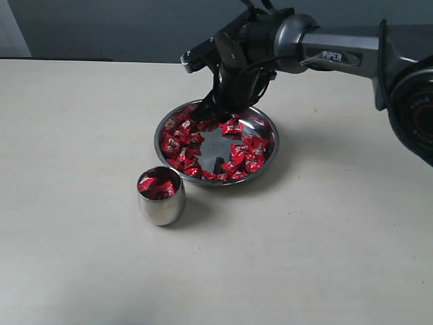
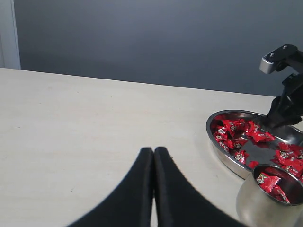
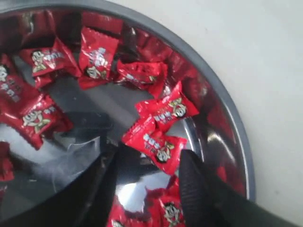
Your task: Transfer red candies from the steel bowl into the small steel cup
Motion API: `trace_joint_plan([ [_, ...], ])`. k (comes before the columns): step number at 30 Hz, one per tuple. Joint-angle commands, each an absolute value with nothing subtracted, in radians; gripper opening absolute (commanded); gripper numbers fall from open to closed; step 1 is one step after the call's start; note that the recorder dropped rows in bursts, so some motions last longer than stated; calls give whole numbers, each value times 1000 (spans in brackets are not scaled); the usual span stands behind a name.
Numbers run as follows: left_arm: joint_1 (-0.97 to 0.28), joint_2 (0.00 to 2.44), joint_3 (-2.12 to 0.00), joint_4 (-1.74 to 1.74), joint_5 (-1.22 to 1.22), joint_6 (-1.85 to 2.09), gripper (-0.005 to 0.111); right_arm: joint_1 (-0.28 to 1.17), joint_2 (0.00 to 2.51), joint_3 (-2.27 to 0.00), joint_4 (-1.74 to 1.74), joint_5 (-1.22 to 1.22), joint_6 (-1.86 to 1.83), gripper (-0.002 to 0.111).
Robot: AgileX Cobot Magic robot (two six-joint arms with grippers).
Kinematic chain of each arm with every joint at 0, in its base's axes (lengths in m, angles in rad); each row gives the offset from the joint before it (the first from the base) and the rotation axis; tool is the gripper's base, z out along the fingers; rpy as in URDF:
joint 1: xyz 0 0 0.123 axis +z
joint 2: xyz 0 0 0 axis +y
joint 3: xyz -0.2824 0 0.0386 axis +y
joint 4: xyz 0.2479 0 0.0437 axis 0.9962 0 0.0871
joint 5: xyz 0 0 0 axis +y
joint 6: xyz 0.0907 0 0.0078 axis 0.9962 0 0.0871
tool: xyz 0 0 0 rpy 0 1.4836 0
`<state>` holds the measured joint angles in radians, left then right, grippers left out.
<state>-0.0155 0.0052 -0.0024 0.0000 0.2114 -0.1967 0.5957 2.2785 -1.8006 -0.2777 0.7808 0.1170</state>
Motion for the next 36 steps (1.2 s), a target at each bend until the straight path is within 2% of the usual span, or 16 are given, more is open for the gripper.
trace_joint_plan([
  [1,-22,0,0,0,206,-200,0,589,2314,-1800,-274,690,105,47],
  [26,-22,0,0,0,208,-200,0,558,2369,-1800,-280,684,152,47],
  [28,-22,0,0,0,208,-200,0,558,2369,-1800,-280,687,152,41],
  [32,-22,0,0,0,208,-200,0,558,2369,-1800,-280,696,152,20],
  [36,-22,0,0,0,208,-200,0,558,2373,-1800,-278,702,154,20],
])
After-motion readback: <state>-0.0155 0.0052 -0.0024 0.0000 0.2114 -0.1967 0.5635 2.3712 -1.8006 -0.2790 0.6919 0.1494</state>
